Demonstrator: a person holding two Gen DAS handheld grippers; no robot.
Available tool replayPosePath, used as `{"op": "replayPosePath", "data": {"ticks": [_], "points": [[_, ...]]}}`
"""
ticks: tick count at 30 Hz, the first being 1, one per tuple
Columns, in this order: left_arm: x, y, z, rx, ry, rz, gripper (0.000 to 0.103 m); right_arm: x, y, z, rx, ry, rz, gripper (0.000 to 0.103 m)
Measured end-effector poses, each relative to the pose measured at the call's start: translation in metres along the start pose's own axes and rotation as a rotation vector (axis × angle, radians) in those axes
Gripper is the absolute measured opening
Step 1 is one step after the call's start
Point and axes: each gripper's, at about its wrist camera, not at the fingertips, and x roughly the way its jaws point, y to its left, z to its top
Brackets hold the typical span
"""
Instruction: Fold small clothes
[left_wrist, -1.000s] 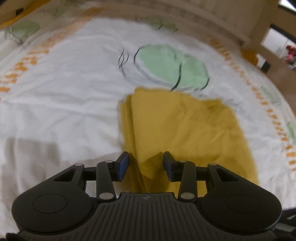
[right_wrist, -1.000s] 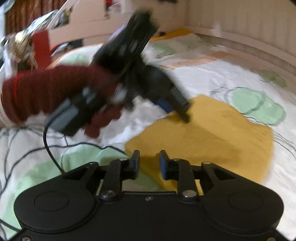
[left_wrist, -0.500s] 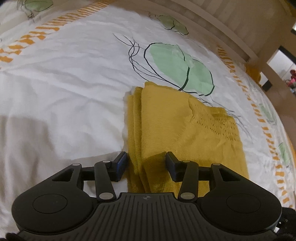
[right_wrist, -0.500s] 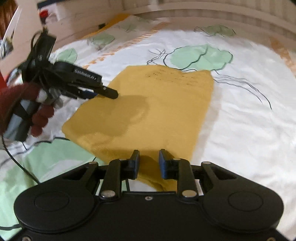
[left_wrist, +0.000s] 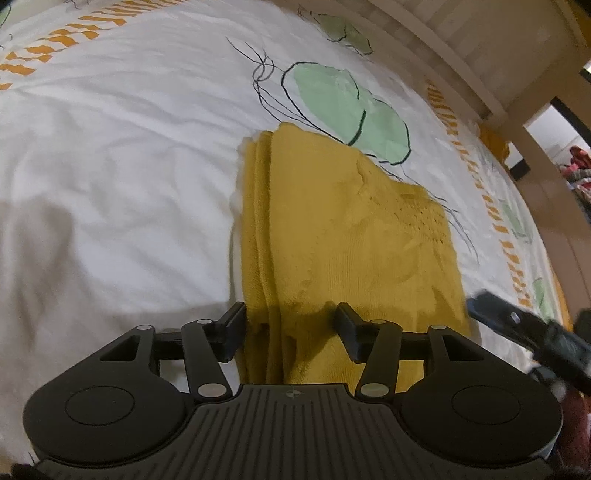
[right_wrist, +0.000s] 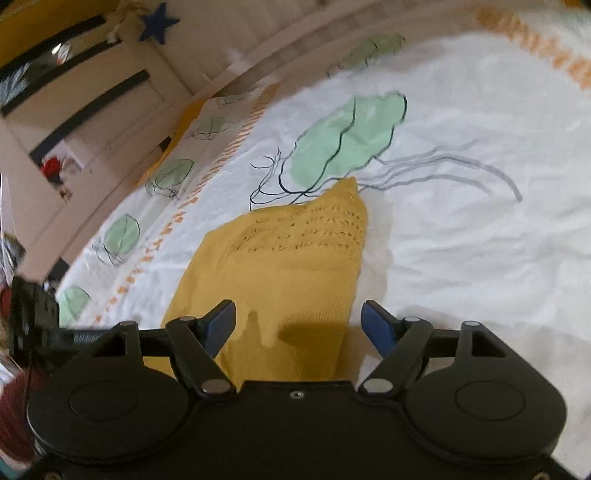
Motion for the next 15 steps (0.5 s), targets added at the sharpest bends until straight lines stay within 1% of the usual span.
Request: {"op": "replayPosePath", "data": {"ticks": [1, 3, 4, 6, 9, 12, 15], "points": [[0.001, -0.001, -0.001, 0.001, 0.005, -0.009, 0.054, 0.007, -0.004, 0.002, 0.015, 0.008, 0.009, 0.078], [0.007, -0.002, -0.002, 0.014, 0.017, -0.029, 0.062, 0.018, -0.012, 0.003, 0.041, 0.025, 0.032, 0.078], [0.008, -0.003, -0.004, 0.023, 0.017, -0.029, 0.063, 0.021, -0.015, 0.002, 0.054, 0.033, 0.044, 0.078], [0.012, -0.005, -0.004, 0.025, 0.018, -0.047, 0.072, 0.03, -0.018, 0.002, 0.071, 0.036, 0.071, 0.078], [0.02, -0.005, -0.003, 0.013, 0.013, -0.094, 0.083, 0.039, -0.018, 0.004, 0.076, 0.035, 0.101, 0.078], [0.028, -0.006, -0.002, 0.02, -0.008, -0.131, 0.085, 0.048, -0.016, 0.006, 0.073, 0.036, 0.122, 0.078], [0.029, -0.008, -0.003, 0.042, -0.014, -0.138, 0.085, 0.052, -0.017, 0.007, 0.075, 0.036, 0.136, 0.078]]}}
